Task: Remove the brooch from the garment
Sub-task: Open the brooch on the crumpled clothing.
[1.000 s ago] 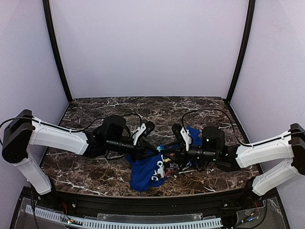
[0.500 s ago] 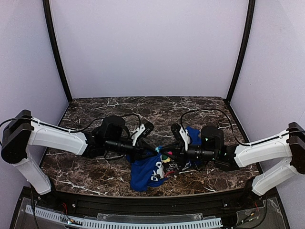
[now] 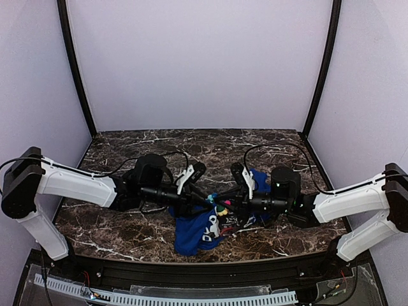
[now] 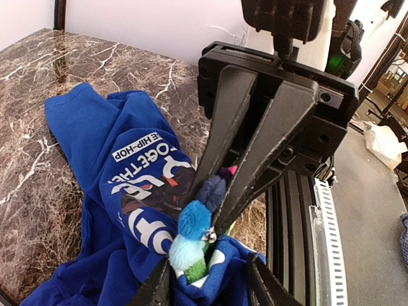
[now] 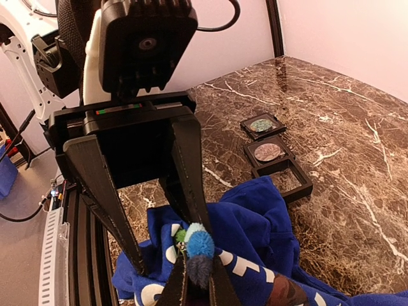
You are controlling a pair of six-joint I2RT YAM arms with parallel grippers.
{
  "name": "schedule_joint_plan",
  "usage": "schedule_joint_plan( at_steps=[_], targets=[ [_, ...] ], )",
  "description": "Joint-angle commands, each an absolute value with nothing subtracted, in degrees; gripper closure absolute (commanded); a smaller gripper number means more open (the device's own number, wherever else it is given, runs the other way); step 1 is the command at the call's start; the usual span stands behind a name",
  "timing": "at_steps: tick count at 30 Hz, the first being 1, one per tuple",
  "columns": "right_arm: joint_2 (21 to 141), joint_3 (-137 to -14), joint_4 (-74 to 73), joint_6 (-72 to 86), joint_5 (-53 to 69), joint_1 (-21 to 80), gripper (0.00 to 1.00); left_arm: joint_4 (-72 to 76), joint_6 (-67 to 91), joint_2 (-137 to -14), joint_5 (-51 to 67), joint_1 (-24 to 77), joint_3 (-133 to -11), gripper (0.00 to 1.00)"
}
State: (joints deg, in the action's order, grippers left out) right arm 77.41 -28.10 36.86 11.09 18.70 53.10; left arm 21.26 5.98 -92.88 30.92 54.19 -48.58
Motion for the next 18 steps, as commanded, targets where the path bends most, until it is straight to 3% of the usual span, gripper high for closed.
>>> schedule_joint_plan(
  at_steps=[1,10,14,18],
  targets=[
    [77.4,-27.1,41.0,12.5,20.6,52.3,1.0,22.9,5.6,-91.5,32.5,54.4,-48.3,0.6],
    [77.4,-26.5,42.8,13.3,24.4,51.8,1.0,24.0,6.1,-93.1,33.7,54.5,-49.4,0.62],
    [77.5,-26.5,42.9,13.4,24.8,51.7,1.0,24.8,6.6,-93.9,34.4,54.5,-49.9,0.71],
    [77.5,-26.4,43.1,13.7,24.8,51.5,1.0,25.2,6.7,-93.9,34.8,54.4,-49.9,0.88]
  ],
)
